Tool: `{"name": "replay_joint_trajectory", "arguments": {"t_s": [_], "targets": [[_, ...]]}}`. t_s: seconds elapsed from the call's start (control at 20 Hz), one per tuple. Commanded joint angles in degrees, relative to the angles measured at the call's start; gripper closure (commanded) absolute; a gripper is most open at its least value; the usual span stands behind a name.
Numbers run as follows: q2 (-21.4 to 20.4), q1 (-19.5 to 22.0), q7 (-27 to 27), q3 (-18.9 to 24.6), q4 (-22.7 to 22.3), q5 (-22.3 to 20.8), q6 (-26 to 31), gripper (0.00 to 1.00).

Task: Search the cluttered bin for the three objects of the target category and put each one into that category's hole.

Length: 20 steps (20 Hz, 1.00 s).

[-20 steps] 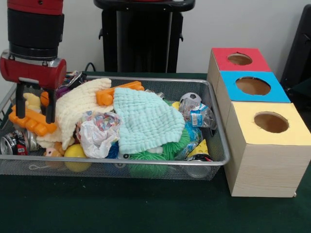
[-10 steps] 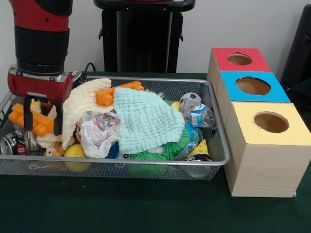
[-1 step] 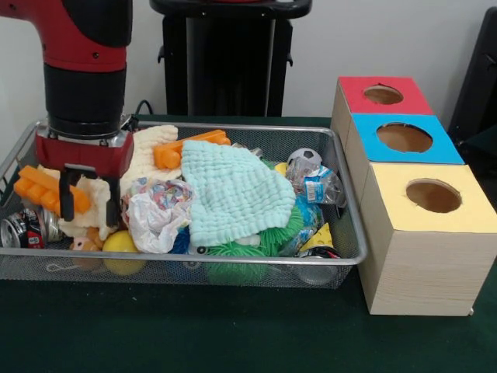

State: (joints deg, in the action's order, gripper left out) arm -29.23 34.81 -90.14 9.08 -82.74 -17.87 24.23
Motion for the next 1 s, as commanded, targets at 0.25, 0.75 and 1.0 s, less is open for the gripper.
{"name": "replay_joint_trajectory", "arguments": {"t_s": [0.25, 0.75, 1.0], "targets": [[4.09, 2.25, -3.88, 2.79, -0.35, -1.17, -4.69, 0.0], [4.74, 3.17, -2.35, 3.12, -0.18, -2.19, -5.12, 0.0], [5.08, 2.39, -3.08, 1.72, 0.21, -2.64, -5.1, 0.0]]}}
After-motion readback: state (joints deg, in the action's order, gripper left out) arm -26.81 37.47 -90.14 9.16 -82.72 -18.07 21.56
